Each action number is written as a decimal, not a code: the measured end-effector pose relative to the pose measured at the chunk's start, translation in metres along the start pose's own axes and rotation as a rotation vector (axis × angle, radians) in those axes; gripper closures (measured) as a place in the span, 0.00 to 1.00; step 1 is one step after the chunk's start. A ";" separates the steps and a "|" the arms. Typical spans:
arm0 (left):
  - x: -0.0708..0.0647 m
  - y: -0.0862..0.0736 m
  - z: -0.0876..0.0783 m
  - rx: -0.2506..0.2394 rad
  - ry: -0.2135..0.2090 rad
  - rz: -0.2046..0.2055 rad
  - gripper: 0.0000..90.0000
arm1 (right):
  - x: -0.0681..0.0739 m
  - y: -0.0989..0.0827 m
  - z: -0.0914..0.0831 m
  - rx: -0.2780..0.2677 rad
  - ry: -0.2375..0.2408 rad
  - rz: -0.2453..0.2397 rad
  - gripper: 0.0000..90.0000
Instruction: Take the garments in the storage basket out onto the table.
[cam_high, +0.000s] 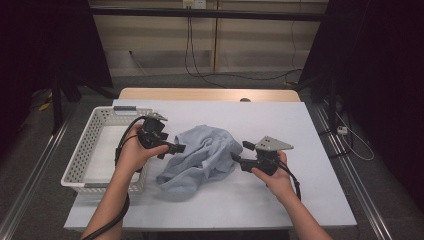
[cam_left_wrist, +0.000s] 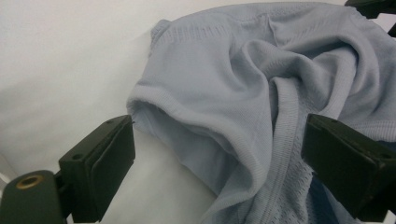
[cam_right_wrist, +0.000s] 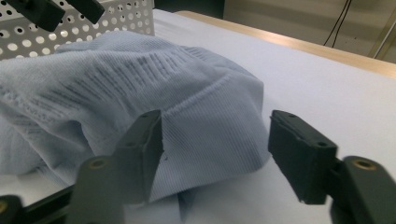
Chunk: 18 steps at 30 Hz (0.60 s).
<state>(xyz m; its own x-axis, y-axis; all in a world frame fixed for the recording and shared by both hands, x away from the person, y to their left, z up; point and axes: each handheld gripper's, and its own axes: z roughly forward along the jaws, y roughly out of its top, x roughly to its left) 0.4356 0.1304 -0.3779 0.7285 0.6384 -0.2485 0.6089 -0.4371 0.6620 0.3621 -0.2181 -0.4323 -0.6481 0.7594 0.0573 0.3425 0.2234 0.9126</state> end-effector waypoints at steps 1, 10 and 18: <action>0.000 -0.001 0.001 0.000 -0.002 -0.002 0.11 | 0.001 0.001 0.002 0.001 0.004 -0.001 0.47; 0.004 -0.006 -0.002 -0.030 -0.004 -0.019 0.11 | 0.003 0.006 0.007 0.000 0.034 0.008 0.79; 0.002 -0.007 -0.008 -0.030 0.024 -0.030 0.11 | 0.003 0.004 0.001 0.036 0.071 0.037 0.97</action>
<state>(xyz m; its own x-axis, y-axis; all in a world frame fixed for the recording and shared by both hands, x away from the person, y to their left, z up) 0.4305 0.1399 -0.3778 0.7020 0.6662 -0.2518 0.6206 -0.3987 0.6752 0.3618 -0.2144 -0.4286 -0.6804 0.7228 0.1206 0.3909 0.2188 0.8940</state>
